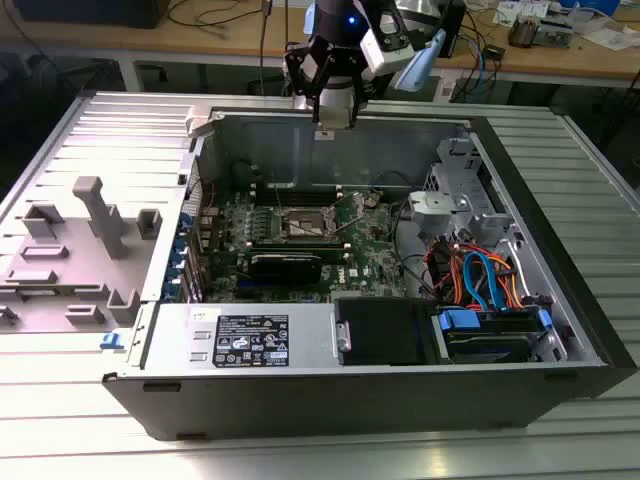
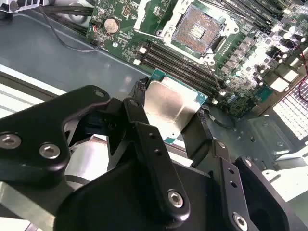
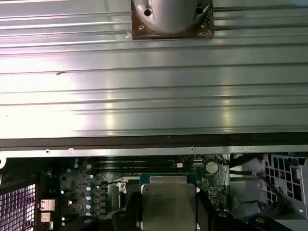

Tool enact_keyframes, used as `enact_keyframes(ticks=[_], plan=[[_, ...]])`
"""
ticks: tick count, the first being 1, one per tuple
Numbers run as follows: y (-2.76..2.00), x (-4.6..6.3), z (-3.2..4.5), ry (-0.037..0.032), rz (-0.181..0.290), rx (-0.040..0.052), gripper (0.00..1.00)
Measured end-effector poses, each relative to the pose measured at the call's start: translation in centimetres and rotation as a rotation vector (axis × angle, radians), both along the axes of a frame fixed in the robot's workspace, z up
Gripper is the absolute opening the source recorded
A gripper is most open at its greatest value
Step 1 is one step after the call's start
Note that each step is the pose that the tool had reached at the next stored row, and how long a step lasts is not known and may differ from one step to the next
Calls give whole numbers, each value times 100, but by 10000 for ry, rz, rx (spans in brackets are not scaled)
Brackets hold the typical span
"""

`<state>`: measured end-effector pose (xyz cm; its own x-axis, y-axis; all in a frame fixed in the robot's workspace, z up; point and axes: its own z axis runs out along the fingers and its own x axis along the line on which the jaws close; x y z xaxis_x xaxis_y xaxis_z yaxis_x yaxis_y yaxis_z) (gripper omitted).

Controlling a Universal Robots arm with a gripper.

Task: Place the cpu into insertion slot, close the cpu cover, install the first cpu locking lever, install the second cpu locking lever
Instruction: 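Place the cpu into insertion slot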

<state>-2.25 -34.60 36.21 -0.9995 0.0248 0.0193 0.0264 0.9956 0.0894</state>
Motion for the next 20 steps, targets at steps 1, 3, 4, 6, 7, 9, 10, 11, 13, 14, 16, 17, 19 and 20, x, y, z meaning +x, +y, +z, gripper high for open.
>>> enact_keyframes(ticks=[1, 3, 4, 6, 7, 9, 10, 11, 13, 14, 16, 17, 19, 20], plan=[[0, 0, 0, 0, 0, 0, 55], [0, 0, 0, 0, 0, -1, 55], [0, 0, 0, 0, 0, -1, 55], [-3, -22, 0, 0, 0, 0, 55], [-4, -34, 0, 0, 0, 0, 55], [-4, -36, 0, 1, -17, -1, 55], [-5, -36, 0, 0, -83, -1, 55], [-5, -36, -1, 0, -196, -1, 55], [-5, -36, -2, 0, -331, -1, 55], [-5, -36, -3, 0, -429, -1, 55], [-5, -36, -7, 1, -811, -2, 55], [-5, -36, -9, 0, -905, -1, 55], [-5, -36, -9, 0, -970, 0, 55], [-6, -36, -9, 0, -971, 0, 55]])
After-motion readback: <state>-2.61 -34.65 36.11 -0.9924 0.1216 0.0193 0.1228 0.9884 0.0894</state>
